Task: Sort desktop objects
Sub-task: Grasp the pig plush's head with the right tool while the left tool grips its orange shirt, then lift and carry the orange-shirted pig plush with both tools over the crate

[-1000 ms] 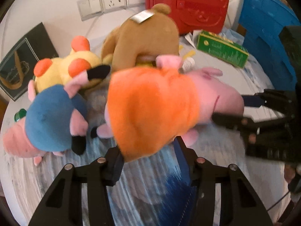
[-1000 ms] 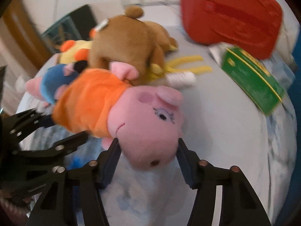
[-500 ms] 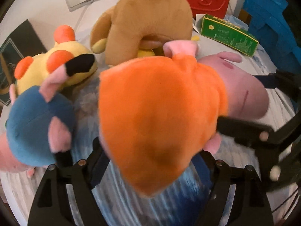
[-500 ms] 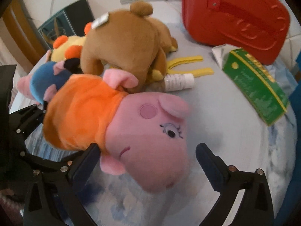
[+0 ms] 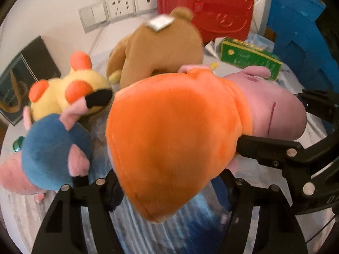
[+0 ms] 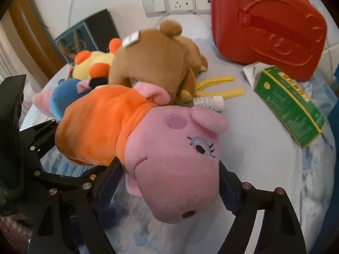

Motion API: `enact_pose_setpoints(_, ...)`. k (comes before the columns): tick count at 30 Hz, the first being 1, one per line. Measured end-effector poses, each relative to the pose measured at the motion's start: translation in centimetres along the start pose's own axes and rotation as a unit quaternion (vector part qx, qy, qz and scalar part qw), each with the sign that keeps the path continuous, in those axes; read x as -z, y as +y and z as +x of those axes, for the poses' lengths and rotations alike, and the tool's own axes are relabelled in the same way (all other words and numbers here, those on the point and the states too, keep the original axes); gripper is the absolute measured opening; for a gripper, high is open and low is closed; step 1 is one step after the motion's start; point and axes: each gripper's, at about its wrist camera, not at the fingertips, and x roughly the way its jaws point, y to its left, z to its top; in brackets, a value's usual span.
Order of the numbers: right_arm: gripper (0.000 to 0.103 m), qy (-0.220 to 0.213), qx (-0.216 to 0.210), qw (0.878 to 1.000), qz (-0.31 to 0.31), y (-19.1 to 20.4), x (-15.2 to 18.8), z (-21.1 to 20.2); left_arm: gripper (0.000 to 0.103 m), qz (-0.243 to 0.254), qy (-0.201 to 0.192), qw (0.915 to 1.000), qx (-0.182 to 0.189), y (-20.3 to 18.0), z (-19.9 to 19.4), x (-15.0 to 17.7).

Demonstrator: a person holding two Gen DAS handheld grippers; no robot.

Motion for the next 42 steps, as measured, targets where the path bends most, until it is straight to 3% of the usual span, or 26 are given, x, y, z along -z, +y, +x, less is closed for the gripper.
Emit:
enact_pose_setpoints(7,0.083,-0.055,0.014,0.998,0.008,-0.2,0.9,-7.8,0.068,0.031,-0.056,0.9979,-0.01,-3.7,-6.9,-1.1)
enact_pose_setpoints(14,0.083,-0.113,0.067,0.991,0.024,-0.4,3.0,-17.9,0.068,0.075,-0.116,0.9905,0.005,-9.4,-14.5,-2.9)
enact_pose_setpoints(25,0.083,-0.197,0.191,0.958,0.082,-3.5,5.5,-35.6,0.068,0.154,-0.223,0.9601,0.071,-21.1,-26.1,-8.8)
enact_pose_setpoints(29,0.083,-0.206,0.233,0.945,0.104,-6.6,7.0,-41.0,0.068,0.182,-0.233,0.9494,0.105,-27.0,-28.2,-11.1)
enact_pose_setpoints(34,0.083,-0.204,0.255,0.935,0.138,-11.8,9.5,-45.4,0.068,0.214,-0.234,0.9398,0.128,-34.5,-28.8,-13.1)
enact_pose_setpoints(42,0.083,-0.198,0.269,0.928,0.163,-19.8,13.6,-49.7,0.068,0.242,-0.215,0.9355,0.141,-44.4,-28.5,-15.4)
